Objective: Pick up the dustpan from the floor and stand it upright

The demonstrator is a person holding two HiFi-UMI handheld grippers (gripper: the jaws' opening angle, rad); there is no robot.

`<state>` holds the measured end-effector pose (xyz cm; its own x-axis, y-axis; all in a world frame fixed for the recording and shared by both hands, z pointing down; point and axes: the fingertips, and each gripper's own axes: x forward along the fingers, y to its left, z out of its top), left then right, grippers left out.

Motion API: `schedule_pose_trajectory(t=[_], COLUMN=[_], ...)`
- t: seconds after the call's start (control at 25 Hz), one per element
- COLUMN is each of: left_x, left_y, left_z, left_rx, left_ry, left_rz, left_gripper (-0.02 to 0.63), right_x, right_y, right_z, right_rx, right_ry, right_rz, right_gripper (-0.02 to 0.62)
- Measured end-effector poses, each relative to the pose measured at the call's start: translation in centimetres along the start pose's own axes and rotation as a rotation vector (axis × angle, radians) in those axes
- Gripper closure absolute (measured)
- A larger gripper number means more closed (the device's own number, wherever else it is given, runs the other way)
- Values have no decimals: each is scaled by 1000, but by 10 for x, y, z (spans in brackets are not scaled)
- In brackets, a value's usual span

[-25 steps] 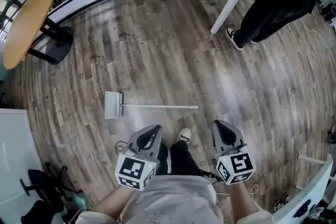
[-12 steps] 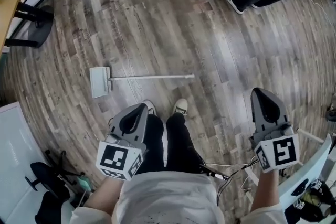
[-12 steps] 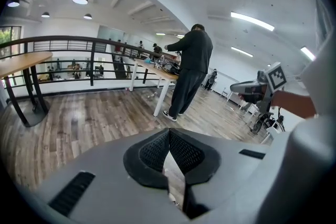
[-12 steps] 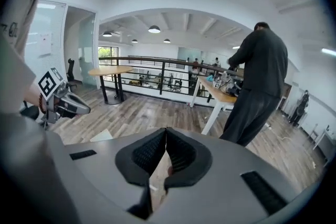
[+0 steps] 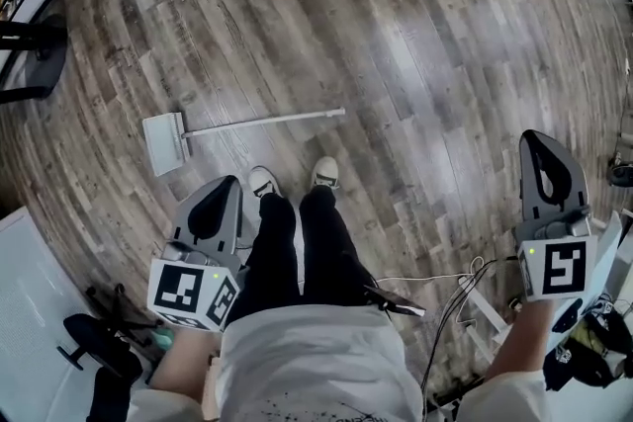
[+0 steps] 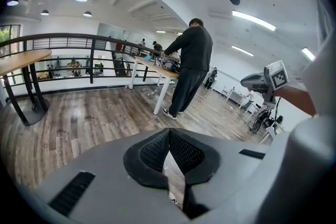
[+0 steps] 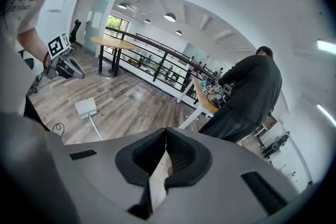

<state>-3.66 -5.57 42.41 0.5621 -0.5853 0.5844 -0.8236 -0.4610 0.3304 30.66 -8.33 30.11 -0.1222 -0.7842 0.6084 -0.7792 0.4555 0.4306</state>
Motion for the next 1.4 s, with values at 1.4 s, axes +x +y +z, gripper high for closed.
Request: schedule_pose_trajectory(t=[1.4], left_x=[193], left_y=[83], left_z=[-216], left_rx=[-99], left_ry=[142], left_rz=[-27], left_gripper=[583], right_x=[406], right_y=[396], right_z=[-376], right_rx=[-41], right_ry=[342], right_rz=[538], right_gripper=[568])
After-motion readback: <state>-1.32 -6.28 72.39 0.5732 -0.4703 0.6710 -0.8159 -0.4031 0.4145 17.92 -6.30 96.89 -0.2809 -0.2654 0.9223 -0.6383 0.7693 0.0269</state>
